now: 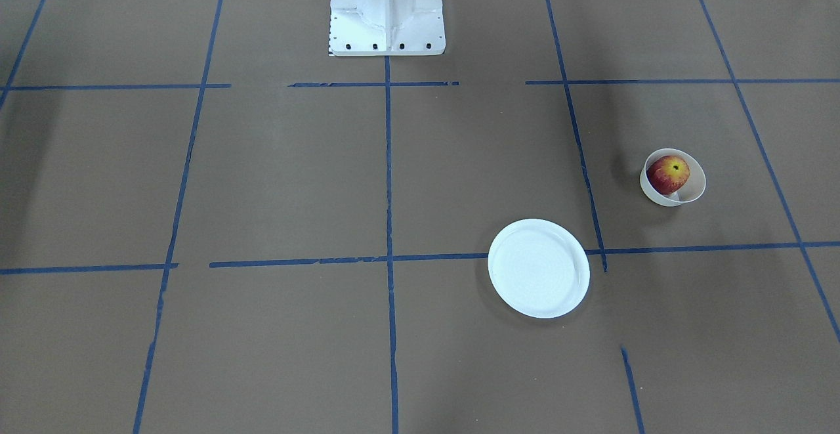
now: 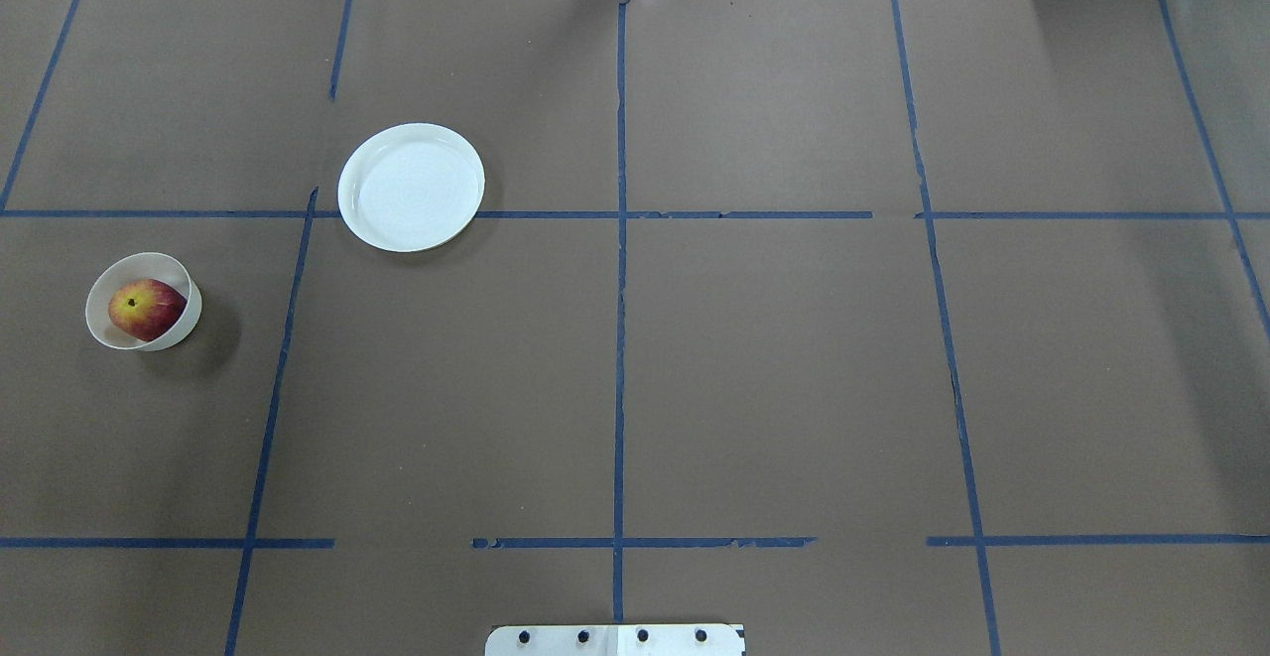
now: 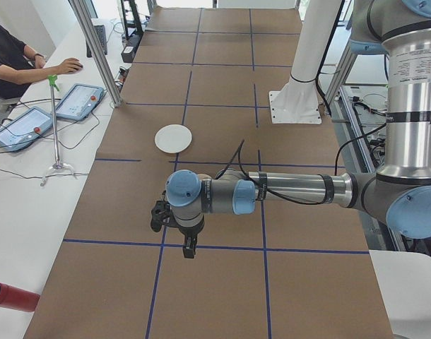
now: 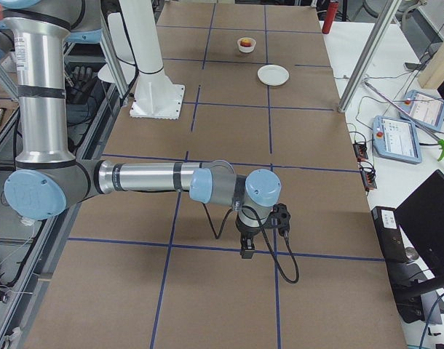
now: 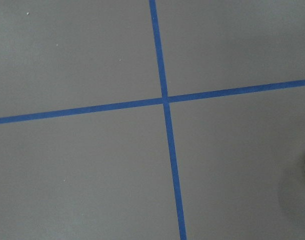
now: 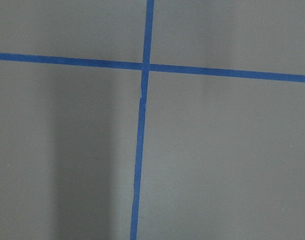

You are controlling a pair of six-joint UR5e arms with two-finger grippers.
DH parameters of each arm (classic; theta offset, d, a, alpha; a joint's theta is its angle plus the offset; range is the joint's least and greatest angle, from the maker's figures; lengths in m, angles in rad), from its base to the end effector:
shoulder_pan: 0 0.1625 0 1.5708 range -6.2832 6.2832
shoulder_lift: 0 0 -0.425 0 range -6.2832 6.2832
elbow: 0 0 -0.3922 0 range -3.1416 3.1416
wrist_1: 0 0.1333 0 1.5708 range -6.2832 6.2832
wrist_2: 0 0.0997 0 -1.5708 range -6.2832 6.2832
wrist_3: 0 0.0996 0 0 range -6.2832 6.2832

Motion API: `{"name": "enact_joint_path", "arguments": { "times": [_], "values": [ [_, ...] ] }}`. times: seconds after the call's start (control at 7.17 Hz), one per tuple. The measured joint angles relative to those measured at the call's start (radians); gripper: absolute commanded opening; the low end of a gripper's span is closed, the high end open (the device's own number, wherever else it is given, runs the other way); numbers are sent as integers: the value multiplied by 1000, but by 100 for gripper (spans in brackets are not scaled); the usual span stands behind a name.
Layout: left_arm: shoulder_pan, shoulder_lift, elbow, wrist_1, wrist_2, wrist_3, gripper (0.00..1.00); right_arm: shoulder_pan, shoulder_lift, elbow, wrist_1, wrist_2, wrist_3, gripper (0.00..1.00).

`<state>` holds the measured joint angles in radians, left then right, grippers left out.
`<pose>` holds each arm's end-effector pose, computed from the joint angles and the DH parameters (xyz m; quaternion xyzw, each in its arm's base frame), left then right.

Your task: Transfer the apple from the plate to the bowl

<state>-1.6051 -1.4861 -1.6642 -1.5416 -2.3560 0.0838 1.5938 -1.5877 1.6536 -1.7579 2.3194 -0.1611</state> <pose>-0.0784 -0.4520 0.6550 0.0131 0.3825 0.0189 0.9237 0.0764 -0.4727 0.6461 -0.0226 -0.3686 -0.0420 0.9284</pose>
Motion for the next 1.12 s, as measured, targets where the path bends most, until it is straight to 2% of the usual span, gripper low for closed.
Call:
{"name": "enact_joint_path", "arguments": {
  "times": [1.12],
  "values": [
    [-16,18,11,-3,2,1,100,0,0,0,0,0,0,100]
  ]
}}
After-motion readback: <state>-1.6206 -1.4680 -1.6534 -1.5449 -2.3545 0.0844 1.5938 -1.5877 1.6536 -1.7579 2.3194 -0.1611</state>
